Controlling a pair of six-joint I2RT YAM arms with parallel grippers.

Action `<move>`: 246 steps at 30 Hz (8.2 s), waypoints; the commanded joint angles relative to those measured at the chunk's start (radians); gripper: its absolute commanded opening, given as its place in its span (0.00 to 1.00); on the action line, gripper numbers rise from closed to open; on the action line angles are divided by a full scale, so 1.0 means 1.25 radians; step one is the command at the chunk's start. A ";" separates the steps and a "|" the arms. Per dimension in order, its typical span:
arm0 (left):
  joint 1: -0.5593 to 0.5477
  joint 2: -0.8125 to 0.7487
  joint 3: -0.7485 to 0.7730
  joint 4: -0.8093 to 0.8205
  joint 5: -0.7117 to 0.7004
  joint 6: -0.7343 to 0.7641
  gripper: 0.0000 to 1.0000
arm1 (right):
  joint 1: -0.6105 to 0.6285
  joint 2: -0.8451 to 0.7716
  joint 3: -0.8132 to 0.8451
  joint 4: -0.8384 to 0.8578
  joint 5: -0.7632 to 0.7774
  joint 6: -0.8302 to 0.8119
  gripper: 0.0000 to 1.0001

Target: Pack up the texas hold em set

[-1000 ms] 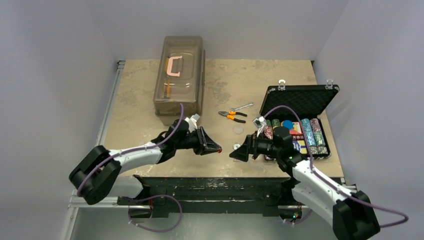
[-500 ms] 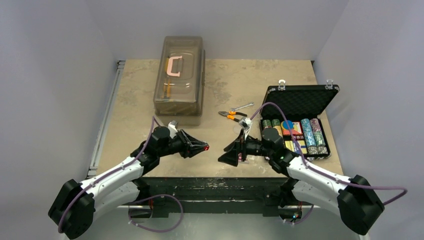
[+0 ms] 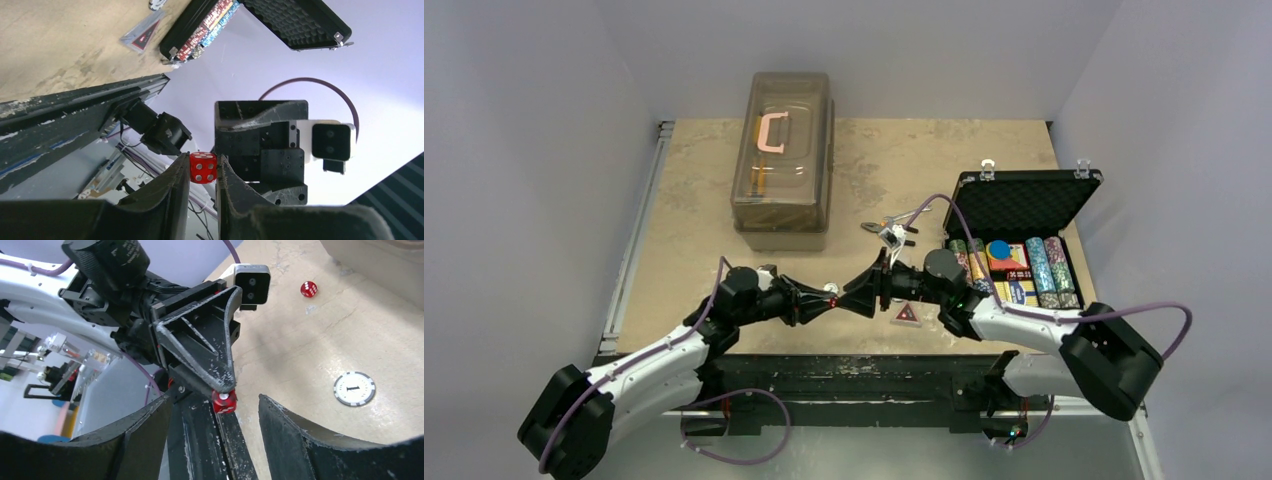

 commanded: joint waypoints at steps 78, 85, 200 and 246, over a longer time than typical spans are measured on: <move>0.033 0.288 1.015 -0.786 -0.085 1.310 0.73 | -0.718 -0.109 0.246 -1.067 0.660 0.155 0.00; 0.031 0.278 0.995 -0.780 -0.096 1.355 0.73 | -0.747 -0.019 0.287 -1.048 0.643 0.178 0.00; -0.086 0.278 1.002 -0.824 -0.260 1.414 0.70 | -0.714 0.190 0.261 -1.000 0.775 0.133 0.00; -0.080 0.026 0.640 -0.729 -0.583 1.192 0.78 | -0.217 -0.271 0.098 -0.702 0.412 -0.176 0.75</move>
